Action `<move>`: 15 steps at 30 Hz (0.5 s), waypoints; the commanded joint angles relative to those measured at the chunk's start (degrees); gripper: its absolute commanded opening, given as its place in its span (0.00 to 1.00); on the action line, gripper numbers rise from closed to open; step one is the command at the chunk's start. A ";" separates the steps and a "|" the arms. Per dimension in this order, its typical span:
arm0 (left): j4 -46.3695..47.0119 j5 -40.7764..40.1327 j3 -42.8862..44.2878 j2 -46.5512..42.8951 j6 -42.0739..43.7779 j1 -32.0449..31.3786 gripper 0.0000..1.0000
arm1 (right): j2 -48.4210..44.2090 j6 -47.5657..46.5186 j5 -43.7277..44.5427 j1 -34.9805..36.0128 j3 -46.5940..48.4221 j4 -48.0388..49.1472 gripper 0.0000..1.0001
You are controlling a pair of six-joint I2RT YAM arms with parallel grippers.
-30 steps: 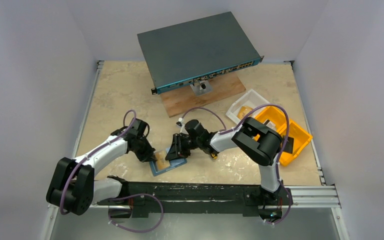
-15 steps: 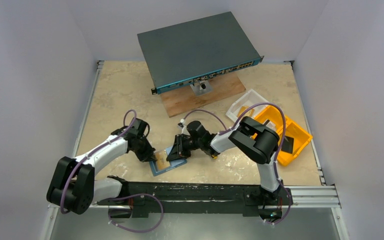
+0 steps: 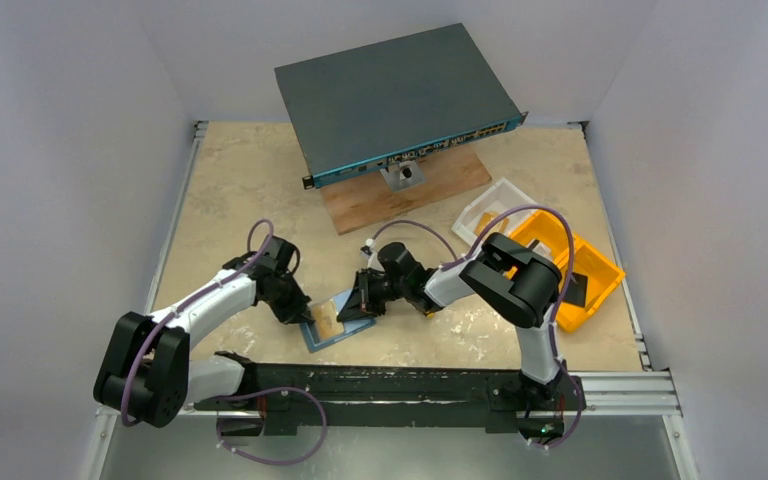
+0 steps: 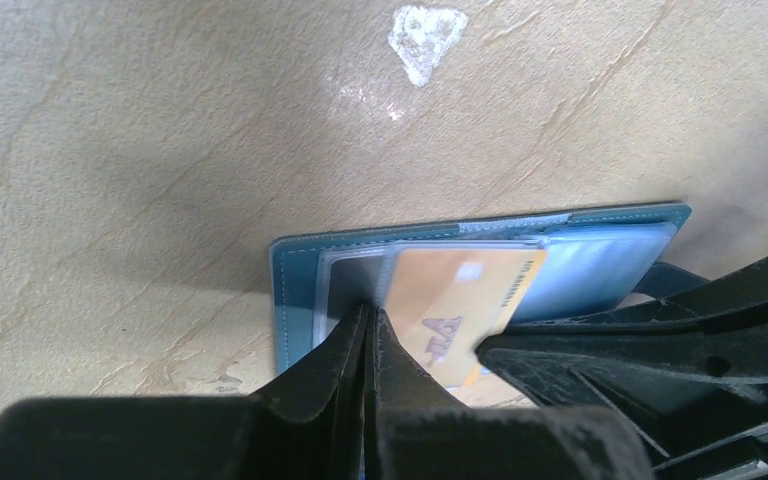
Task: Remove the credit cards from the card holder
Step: Remove the credit card from the card holder.
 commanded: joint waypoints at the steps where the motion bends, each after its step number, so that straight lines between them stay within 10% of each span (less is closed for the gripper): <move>1: -3.07 -4.38 -0.11 0.96 -0.12 -0.16 0.00 | -3.98 -1.47 2.93 -2.26 -2.87 -1.06 0.00; 11: -2.56 -4.04 -0.04 1.75 0.09 -0.16 0.00 | -4.69 -2.96 3.63 -2.95 -3.04 -2.45 0.00; 15: -1.58 -3.15 -0.13 2.48 0.71 -0.16 0.00 | -3.34 -3.00 2.31 -2.90 -2.05 -1.81 0.17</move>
